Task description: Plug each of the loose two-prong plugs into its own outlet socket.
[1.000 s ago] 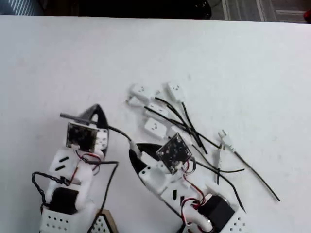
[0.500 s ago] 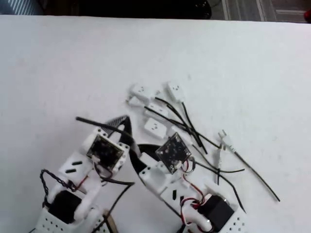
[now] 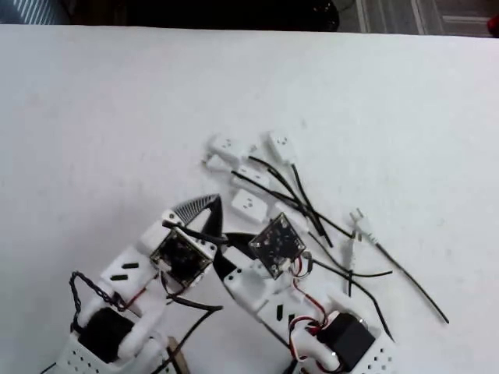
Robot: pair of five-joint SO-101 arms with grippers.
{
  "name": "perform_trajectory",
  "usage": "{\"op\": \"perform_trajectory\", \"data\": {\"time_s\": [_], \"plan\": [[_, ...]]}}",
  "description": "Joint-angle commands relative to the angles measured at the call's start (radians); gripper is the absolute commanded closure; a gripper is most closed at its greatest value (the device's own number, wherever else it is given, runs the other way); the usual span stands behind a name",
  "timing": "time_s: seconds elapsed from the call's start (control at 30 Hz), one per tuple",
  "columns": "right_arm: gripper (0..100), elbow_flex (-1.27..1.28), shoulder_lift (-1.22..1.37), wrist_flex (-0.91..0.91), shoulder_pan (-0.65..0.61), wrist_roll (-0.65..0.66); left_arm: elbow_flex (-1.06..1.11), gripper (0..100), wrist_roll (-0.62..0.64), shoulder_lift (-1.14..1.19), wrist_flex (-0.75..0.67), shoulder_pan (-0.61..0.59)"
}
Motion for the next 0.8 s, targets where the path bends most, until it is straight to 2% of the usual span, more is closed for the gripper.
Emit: {"op": "perform_trajectory", "data": {"time_s": [0.0,0.07,0.23,0.37,0.57,0.67,0.77], "plan": [[98.2,-0.005,-0.010,0.002,-0.007,0.005,-0.043,98,-0.012,0.005,0.031,0.025],[98.2,-0.005,-0.010,0.004,-0.007,0.005,-0.043,98,-0.015,0.005,0.054,0.065],[98.2,-0.005,-0.010,0.016,-0.007,0.005,-0.043,98,-0.015,0.005,0.058,0.071],[98.2,-0.008,-0.012,0.015,0.018,0.003,-0.055,98,-0.014,0.005,0.052,0.010],[98.2,-0.009,-0.012,-0.024,0.262,-0.005,-0.112,98,-0.006,0.012,0.060,-0.208],[98.1,-0.006,-0.012,-0.079,0.395,-0.015,-0.107,98,-0.006,0.013,0.068,-0.254],[98.1,-0.003,-0.010,-0.139,0.506,-0.097,-0.114,98,-0.006,0.013,0.092,-0.254]]}}
